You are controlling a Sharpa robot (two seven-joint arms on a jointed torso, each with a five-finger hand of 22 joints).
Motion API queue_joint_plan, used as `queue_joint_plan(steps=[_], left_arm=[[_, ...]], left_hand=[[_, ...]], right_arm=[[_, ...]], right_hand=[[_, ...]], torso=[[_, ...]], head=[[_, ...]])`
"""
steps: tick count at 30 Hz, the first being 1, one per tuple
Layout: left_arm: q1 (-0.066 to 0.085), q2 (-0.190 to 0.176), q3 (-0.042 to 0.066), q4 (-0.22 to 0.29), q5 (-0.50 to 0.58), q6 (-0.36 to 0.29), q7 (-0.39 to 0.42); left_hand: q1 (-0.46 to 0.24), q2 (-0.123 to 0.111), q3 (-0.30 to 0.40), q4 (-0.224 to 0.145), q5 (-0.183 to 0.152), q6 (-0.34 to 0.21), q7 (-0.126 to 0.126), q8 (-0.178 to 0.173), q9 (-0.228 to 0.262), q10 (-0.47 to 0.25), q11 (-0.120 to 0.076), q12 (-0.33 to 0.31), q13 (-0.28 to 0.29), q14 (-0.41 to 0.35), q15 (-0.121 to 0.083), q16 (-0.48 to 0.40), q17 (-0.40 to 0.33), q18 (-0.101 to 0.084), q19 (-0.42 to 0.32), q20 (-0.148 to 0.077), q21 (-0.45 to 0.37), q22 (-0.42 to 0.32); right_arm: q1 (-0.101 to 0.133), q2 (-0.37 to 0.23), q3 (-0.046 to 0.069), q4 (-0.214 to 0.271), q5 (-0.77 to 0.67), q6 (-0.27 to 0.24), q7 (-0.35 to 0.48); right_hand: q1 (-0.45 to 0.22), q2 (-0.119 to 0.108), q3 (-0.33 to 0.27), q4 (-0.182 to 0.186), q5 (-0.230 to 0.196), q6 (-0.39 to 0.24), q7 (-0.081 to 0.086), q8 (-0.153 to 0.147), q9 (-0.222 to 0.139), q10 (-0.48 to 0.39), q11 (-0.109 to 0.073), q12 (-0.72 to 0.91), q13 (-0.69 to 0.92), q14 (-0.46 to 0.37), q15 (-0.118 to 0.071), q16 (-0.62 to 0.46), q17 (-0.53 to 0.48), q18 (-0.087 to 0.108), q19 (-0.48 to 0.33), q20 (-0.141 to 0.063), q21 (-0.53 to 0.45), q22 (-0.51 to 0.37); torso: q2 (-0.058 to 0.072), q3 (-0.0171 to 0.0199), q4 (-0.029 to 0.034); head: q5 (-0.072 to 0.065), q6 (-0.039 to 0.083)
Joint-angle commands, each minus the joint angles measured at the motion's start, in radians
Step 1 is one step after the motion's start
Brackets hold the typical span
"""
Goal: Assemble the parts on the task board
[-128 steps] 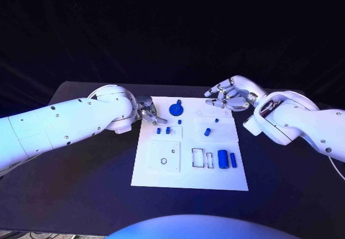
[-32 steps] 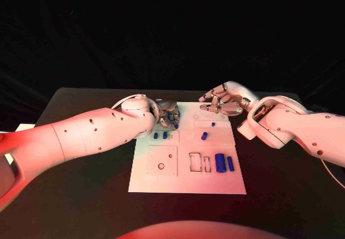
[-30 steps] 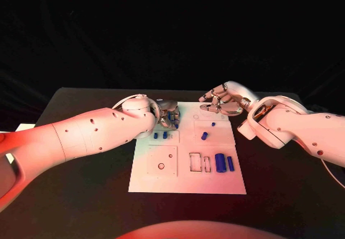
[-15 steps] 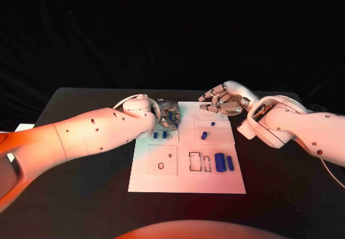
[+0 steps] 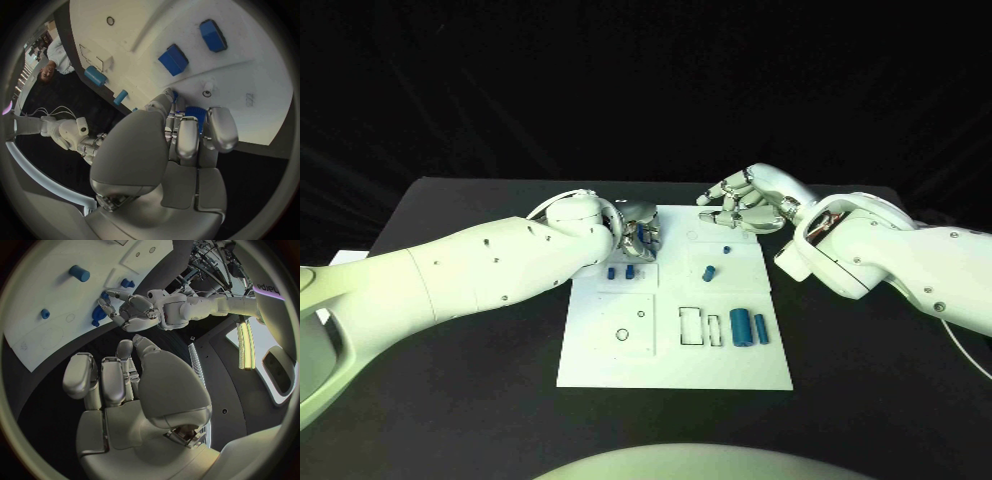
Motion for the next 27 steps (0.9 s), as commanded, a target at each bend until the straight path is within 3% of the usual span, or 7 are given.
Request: queue_joint_plan(steps=[1, 13, 20, 27], left_arm=[[-0.001, 0.001, -0.001, -0.006, 0.007, 0.034, 0.006], [-0.002, 0.004, -0.001, -0.01, 0.008, 0.037, 0.016], [-0.002, -0.005, -0.001, -0.003, 0.023, 0.008, 0.026], [-0.002, -0.032, 0.007, 0.025, 0.052, -0.036, 0.031]], left_hand=[[0.012, 0.004, 0.012, -0.002, -0.001, 0.016, 0.0, 0.0, -0.001, 0.016, -0.002, -0.003, 0.0, 0.007, -0.002, 0.009, 0.003, -0.015, 0.008, 0.0, 0.012, 0.025], [0.038, 0.02, 0.071, -0.043, -0.001, 0.086, -0.013, 0.017, 0.008, 0.091, -0.022, -0.004, 0.009, 0.021, -0.018, 0.031, 0.014, -0.022, 0.018, -0.012, 0.062, 0.063], [0.032, 0.019, 0.079, -0.047, -0.001, 0.092, -0.011, 0.014, 0.008, 0.098, -0.022, -0.014, 0.009, 0.022, -0.018, 0.032, 0.013, -0.022, 0.017, -0.013, 0.063, 0.066], [0.017, 0.012, 0.085, -0.049, -0.002, 0.09, -0.007, 0.005, 0.006, 0.102, -0.02, -0.029, 0.007, 0.023, -0.016, 0.035, 0.012, -0.023, 0.018, -0.013, 0.067, 0.07]], right_arm=[[-0.001, 0.001, 0.0, 0.002, -0.009, 0.011, 0.004], [-0.001, 0.003, 0.0, 0.002, -0.009, 0.011, 0.004], [-0.001, 0.003, 0.0, 0.001, -0.009, 0.011, 0.002], [-0.001, 0.004, 0.0, -0.001, -0.009, 0.013, 0.001]], right_hand=[[0.003, 0.002, 0.002, 0.002, 0.007, -0.006, -0.002, 0.007, 0.001, -0.004, -0.001, 0.001, 0.001, 0.034, 0.0, -0.006, 0.001, 0.018, -0.004, 0.001, -0.006, 0.001], [0.004, 0.003, 0.003, 0.002, 0.007, -0.006, -0.002, 0.007, 0.001, -0.004, -0.001, 0.002, 0.002, 0.034, 0.0, -0.006, 0.0, 0.018, -0.005, 0.001, -0.007, 0.0], [0.002, 0.002, 0.002, 0.003, 0.007, -0.006, -0.002, 0.007, 0.001, -0.004, -0.001, 0.001, 0.002, 0.034, 0.0, -0.006, 0.0, 0.018, -0.005, 0.001, -0.007, -0.001], [-0.003, 0.003, 0.001, 0.008, 0.007, -0.006, -0.001, 0.007, 0.001, -0.004, 0.0, 0.001, 0.001, 0.034, 0.0, -0.007, -0.001, 0.018, -0.005, 0.002, -0.007, -0.001]], torso=[[0.0, -0.0003, 0.0009], [0.0, -0.0004, 0.0003], [0.0, -0.0006, 0.0006], [0.0, 0.0, 0.0009]], head=[[0.0, 0.0], [0.001, 0.003], [0.002, 0.004], [0.003, 0.006]])
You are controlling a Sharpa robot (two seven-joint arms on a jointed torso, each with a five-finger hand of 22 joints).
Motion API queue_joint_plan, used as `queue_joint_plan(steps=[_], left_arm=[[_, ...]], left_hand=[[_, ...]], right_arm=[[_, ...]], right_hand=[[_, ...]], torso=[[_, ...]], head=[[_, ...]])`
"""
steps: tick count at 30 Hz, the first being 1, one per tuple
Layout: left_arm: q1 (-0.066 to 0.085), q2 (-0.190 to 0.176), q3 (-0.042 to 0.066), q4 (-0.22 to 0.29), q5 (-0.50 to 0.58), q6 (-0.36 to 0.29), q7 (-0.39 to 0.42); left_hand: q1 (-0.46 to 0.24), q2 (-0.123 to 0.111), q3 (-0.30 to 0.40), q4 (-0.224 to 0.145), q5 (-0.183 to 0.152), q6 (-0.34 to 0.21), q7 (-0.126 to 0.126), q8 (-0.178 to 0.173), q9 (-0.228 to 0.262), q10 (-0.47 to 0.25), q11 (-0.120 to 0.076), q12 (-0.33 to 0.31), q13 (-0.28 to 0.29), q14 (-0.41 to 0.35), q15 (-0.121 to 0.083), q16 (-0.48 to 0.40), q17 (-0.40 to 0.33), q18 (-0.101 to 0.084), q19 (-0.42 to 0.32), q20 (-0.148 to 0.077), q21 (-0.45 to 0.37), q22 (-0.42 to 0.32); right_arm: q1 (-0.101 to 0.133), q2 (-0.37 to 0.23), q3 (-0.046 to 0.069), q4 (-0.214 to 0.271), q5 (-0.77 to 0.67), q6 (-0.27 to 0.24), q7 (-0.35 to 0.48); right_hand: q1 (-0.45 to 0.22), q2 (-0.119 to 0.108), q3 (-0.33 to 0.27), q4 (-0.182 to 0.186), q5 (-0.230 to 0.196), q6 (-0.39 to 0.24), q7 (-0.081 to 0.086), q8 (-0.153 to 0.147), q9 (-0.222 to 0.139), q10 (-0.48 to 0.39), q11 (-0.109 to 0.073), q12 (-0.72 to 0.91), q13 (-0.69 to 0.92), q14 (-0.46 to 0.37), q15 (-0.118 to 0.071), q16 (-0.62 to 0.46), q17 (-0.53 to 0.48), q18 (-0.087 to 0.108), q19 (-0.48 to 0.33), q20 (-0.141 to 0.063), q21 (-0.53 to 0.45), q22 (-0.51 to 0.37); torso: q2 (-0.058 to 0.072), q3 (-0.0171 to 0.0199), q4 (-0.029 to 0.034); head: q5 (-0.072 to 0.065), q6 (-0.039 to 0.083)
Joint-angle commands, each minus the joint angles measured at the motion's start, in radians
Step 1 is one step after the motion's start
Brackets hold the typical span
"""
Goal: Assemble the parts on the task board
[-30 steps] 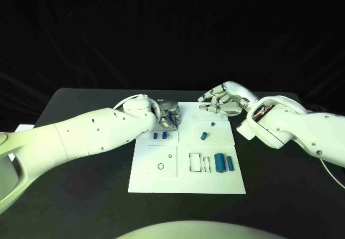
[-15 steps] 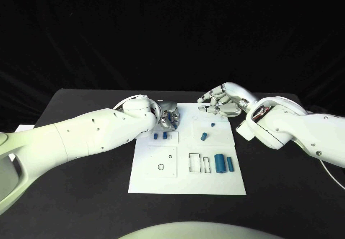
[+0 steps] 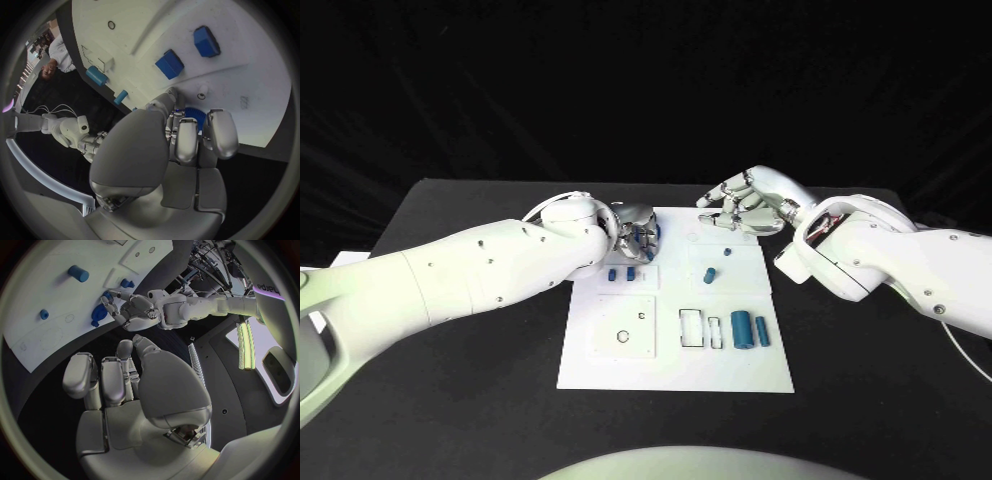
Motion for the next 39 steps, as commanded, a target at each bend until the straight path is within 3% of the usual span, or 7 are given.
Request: queue_joint_plan(steps=[1, 15, 27, 34, 39], left_arm=[[0.0, -0.013, 0.004, 0.02, 0.038, -0.04, 0.015], [0.002, -0.081, 0.029, 0.075, 0.098, -0.056, 0.007], [0.004, -0.127, 0.032, 0.087, 0.13, -0.006, 0.011], [0.004, -0.148, 0.032, 0.092, 0.143, 0.025, 0.017], [0.005, -0.154, 0.032, 0.091, 0.144, 0.03, 0.016]], left_hand=[[-0.016, -0.003, 0.009, 0.001, -0.002, 0.002, 0.004, -0.011, -0.002, 0.006, 0.001, -0.013, -0.001, 0.012, -0.005, 0.005, -0.002, -0.012, 0.006, -0.002, 0.002, 0.07], [-0.032, -0.007, 0.019, 0.002, -0.002, -0.009, 0.011, -0.027, -0.008, -0.002, 0.009, -0.037, -0.004, 0.008, 0.0, 0.0, -0.015, -0.01, 0.001, 0.001, -0.009, 0.067], [-0.04, -0.011, 0.022, 0.003, -0.002, -0.01, 0.011, -0.031, -0.009, -0.002, 0.01, -0.044, -0.005, 0.004, 0.002, -0.005, -0.025, -0.007, -0.004, 0.003, -0.02, 0.063], [-0.05, -0.018, 0.019, 0.005, -0.003, -0.011, 0.01, -0.035, -0.01, -0.002, 0.01, -0.05, -0.005, 0.002, 0.003, -0.006, -0.027, -0.007, -0.005, 0.004, -0.022, 0.063], [-0.049, -0.018, 0.021, 0.004, -0.003, -0.009, 0.009, -0.035, -0.01, 0.0, 0.01, -0.05, -0.005, 0.002, 0.002, -0.005, -0.027, -0.007, -0.005, 0.005, -0.021, 0.064]], right_arm=[[-0.001, 0.002, 0.0, 0.0, -0.008, 0.012, 0.002], [-0.001, 0.003, 0.0, -0.007, -0.006, 0.016, 0.002], [-0.001, 0.003, 0.0, -0.008, -0.005, 0.017, 0.001], [-0.001, -0.001, 0.0, -0.007, -0.005, 0.015, 0.001], [-0.001, -0.001, 0.0, -0.008, -0.005, 0.015, 0.001]], right_hand=[[-0.003, 0.003, -0.001, 0.006, 0.007, -0.006, -0.001, 0.003, 0.001, -0.004, 0.0, 0.001, 0.0, 0.034, 0.0, -0.003, -0.001, 0.018, -0.005, 0.002, -0.004, -0.001], [-0.005, 0.004, -0.002, 0.008, 0.007, -0.006, -0.001, 0.003, 0.001, -0.003, 0.0, 0.002, 0.0, 0.034, 0.001, -0.003, 0.0, 0.018, -0.005, 0.002, -0.004, -0.001], [-0.005, 0.004, -0.002, 0.008, 0.007, -0.006, -0.001, 0.003, 0.001, -0.003, 0.0, 0.002, 0.0, 0.034, 0.001, -0.003, 0.0, 0.018, -0.005, 0.002, -0.004, -0.001], [-0.005, 0.004, -0.002, 0.008, 0.007, -0.006, -0.001, 0.003, 0.001, -0.003, 0.0, 0.002, 0.0, 0.034, 0.001, -0.003, 0.0, 0.018, -0.005, 0.002, -0.004, -0.001], [-0.005, 0.004, -0.002, 0.008, 0.007, -0.006, -0.001, 0.003, 0.001, -0.003, 0.0, 0.002, 0.0, 0.034, 0.001, -0.003, 0.0, 0.018, -0.005, 0.002, -0.004, -0.001]], torso=[[0.0, 0.0004, 0.0004], [-0.001, 0.0006, 0.0012], [-0.001, 0.0004, -0.0007], [0.0, 0.0013, -0.0003], [0.0, -0.0006, 0.0001]], head=[[0.001, 0.001], [0.004, 0.009], [0.002, 0.017], [0.006, 0.016], [0.004, 0.014]])
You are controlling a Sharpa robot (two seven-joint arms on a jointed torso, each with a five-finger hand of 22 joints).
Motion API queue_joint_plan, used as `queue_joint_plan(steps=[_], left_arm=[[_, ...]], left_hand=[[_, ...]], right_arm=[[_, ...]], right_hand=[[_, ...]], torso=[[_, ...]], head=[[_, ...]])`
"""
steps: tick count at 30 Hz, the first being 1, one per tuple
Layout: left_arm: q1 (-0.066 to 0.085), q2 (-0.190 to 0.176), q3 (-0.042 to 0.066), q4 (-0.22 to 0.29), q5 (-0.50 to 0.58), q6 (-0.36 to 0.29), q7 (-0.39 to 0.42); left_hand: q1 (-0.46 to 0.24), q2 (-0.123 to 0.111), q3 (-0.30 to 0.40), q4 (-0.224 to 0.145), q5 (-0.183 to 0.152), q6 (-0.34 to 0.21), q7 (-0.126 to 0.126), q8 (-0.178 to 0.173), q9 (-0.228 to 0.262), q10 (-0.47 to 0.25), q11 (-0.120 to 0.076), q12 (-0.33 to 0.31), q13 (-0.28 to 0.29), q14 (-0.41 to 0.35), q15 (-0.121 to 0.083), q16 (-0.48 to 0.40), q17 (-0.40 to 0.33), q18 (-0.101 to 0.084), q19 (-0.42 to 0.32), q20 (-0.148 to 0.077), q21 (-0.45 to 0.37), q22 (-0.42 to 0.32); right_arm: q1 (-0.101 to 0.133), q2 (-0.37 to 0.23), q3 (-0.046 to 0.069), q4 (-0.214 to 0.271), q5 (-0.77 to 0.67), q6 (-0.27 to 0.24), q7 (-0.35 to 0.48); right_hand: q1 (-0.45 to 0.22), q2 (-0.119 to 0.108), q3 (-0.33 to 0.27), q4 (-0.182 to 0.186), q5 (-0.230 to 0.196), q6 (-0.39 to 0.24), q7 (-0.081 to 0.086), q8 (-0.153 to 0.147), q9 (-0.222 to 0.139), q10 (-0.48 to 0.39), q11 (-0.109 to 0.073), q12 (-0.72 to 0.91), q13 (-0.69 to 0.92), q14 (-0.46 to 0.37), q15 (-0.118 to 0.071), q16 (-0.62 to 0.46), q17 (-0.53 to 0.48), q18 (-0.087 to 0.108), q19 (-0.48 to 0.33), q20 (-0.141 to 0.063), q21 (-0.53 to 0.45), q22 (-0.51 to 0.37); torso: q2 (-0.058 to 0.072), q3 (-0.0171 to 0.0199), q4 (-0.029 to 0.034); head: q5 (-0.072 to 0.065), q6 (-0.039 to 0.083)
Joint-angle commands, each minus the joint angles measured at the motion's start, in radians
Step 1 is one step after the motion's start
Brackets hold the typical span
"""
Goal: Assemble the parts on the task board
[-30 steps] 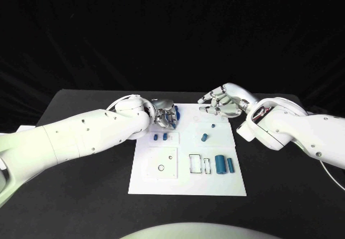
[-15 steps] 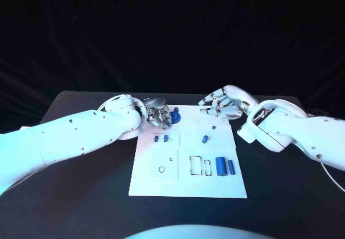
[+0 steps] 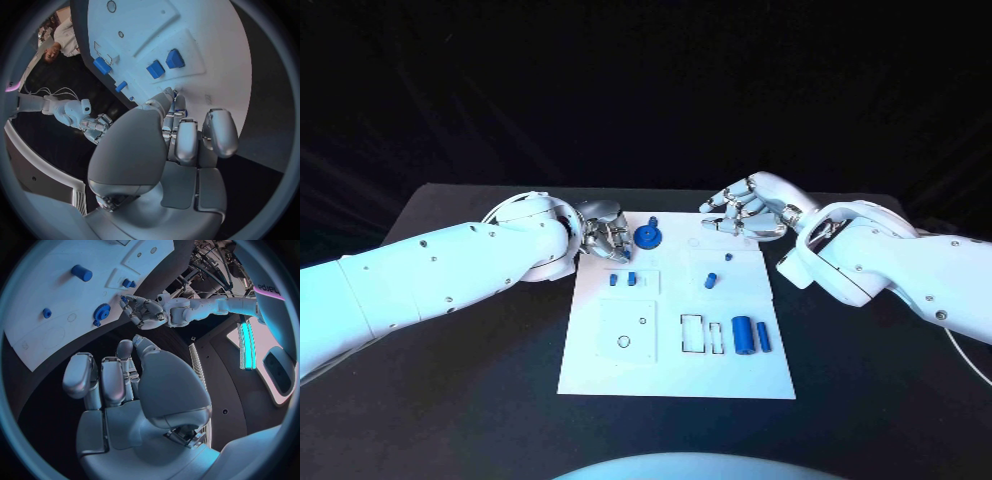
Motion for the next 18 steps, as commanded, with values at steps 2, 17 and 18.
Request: queue_joint_plan(steps=[2, 17, 18], left_arm=[[0.001, -0.003, 0.001, 0.002, 0.016, 0.033, 0.011], [0.001, 0.0, 0.001, -0.01, -0.007, 0.042, 0.006], [0.001, 0.001, 0.001, -0.011, -0.007, 0.041, 0.006]], left_hand=[[-0.007, 0.0, 0.007, -0.001, -0.003, -0.001, 0.001, -0.005, -0.001, 0.004, 0.004, -0.004, -0.001, 0.002, 0.002, -0.005, 0.0, -0.009, -0.005, 0.004, -0.003, 0.064], [-0.004, 0.0, 0.01, -0.005, -0.002, 0.001, 0.0, -0.005, -0.001, 0.007, 0.003, -0.006, -0.001, 0.002, 0.001, -0.005, -0.002, -0.008, -0.006, 0.004, -0.004, 0.064], [-0.004, 0.0, 0.01, -0.005, -0.002, 0.001, 0.0, -0.005, -0.001, 0.007, 0.003, -0.006, -0.001, 0.002, 0.001, -0.005, -0.002, -0.008, -0.006, 0.004, -0.004, 0.064]], right_arm=[[-0.001, 0.0, 0.0, 0.0, -0.006, 0.012, 0.001], [-0.001, 0.0, 0.0, 0.002, -0.006, 0.012, 0.001], [-0.001, 0.0, 0.0, 0.002, -0.006, 0.012, 0.001]], right_hand=[[-0.005, 0.004, 0.001, 0.004, 0.007, -0.006, -0.001, 0.003, 0.001, -0.003, 0.0, 0.002, 0.0, 0.034, 0.001, -0.003, 0.0, 0.018, -0.005, 0.002, -0.004, -0.001], [-0.005, 0.004, 0.001, 0.004, 0.007, -0.006, -0.001, 0.003, 0.001, -0.003, 0.0, 0.002, 0.0, 0.034, 0.001, -0.003, 0.0, 0.018, -0.005, 0.002, -0.004, -0.001], [-0.005, 0.004, 0.001, 0.004, 0.007, -0.006, -0.001, 0.003, 0.001, -0.003, 0.0, 0.002, 0.0, 0.034, 0.001, -0.003, 0.0, 0.018, -0.005, 0.002, -0.004, -0.001]], torso=[[0.0, -0.0008, 0.0002], [0.0, -0.0006, 0.0005], [0.0, -0.0002, 0.0005]], head=[[0.0, -0.002], [0.006, -0.009], [0.006, -0.009]])
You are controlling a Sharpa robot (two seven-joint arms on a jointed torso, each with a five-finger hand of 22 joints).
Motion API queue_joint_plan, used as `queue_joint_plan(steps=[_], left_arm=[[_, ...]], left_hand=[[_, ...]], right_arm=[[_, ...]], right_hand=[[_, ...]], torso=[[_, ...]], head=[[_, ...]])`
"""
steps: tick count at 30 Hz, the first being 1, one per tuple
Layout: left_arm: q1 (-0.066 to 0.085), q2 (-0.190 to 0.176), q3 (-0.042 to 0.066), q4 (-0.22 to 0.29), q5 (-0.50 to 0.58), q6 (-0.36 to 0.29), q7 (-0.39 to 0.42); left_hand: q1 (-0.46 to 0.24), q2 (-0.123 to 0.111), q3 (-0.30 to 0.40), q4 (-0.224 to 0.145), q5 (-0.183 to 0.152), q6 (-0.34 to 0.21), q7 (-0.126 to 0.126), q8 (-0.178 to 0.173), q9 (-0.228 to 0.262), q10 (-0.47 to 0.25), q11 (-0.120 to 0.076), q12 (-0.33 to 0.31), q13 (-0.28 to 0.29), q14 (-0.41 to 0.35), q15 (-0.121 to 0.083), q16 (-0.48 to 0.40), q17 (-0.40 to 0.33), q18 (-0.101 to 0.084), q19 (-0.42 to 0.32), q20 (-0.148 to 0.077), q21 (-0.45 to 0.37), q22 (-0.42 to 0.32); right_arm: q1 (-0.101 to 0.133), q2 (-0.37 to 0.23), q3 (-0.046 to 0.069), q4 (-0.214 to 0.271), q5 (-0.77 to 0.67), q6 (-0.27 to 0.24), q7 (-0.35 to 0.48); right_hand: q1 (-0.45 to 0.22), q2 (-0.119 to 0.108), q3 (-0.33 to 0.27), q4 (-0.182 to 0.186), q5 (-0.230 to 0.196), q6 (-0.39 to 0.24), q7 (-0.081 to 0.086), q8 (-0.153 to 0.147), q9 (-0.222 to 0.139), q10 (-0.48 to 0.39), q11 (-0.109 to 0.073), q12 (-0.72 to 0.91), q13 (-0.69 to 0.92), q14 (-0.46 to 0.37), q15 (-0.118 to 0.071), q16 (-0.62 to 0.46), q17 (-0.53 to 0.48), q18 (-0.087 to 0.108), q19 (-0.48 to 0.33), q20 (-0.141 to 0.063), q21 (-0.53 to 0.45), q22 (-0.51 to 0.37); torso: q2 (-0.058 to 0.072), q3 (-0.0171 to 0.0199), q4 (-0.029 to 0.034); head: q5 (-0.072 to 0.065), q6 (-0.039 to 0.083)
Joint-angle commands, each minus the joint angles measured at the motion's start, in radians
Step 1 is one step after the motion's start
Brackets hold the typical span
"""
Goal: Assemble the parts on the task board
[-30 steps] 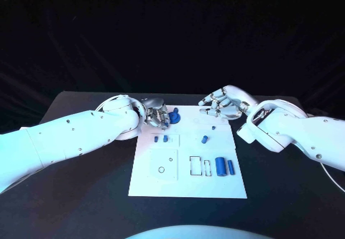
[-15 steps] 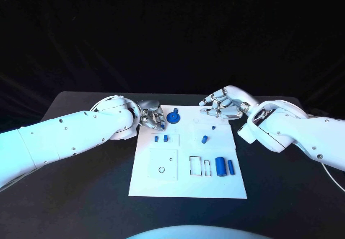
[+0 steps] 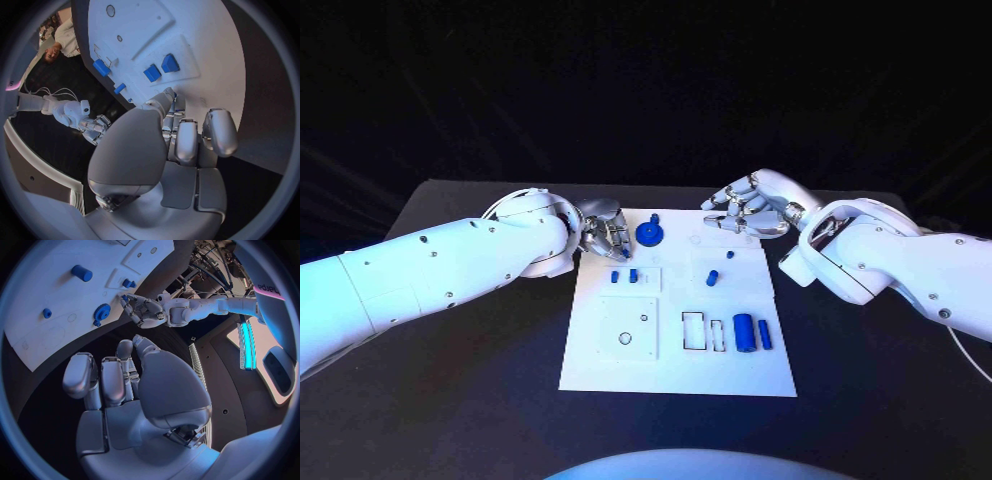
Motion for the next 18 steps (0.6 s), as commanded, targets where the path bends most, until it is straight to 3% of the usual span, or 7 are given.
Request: queue_joint_plan(steps=[1, 18], left_arm=[[0.001, 0.005, 0.001, -0.001, -0.01, 0.017, 0.007], [0.0, 0.033, -0.001, -0.029, -0.019, 0.03, 0.006]], left_hand=[[-0.004, 0.0, 0.004, 0.0, -0.002, 0.002, 0.0, -0.005, 0.0, 0.007, 0.003, -0.006, -0.001, 0.002, 0.001, -0.005, -0.001, -0.009, -0.003, 0.001, -0.004, 0.064], [-0.004, 0.0, 0.007, -0.002, -0.002, 0.003, 0.0, -0.006, 0.0, 0.008, 0.003, -0.008, -0.001, 0.001, 0.001, -0.004, 0.0, -0.008, -0.003, 0.001, -0.004, 0.065]], right_arm=[[-0.001, 0.001, 0.0, 0.001, -0.006, 0.012, 0.002], [-0.001, 0.003, 0.0, 0.002, -0.006, 0.009, 0.005]], right_hand=[[-0.005, 0.004, 0.001, 0.004, 0.007, -0.006, -0.001, 0.003, 0.001, -0.003, 0.0, 0.002, 0.0, 0.034, 0.001, -0.003, 0.0, 0.018, -0.005, 0.002, -0.004, -0.001], [-0.007, 0.003, 0.0, 0.007, 0.008, -0.007, -0.002, 0.003, 0.001, -0.002, 0.0, 0.003, 0.001, 0.035, 0.001, -0.003, 0.001, 0.018, -0.005, 0.002, -0.004, -0.001]], torso=[[0.0, 0.0003, 0.0003], [0.0, 0.0, -0.0003]], head=[[0.0, 0.0], [0.004, -0.002]])
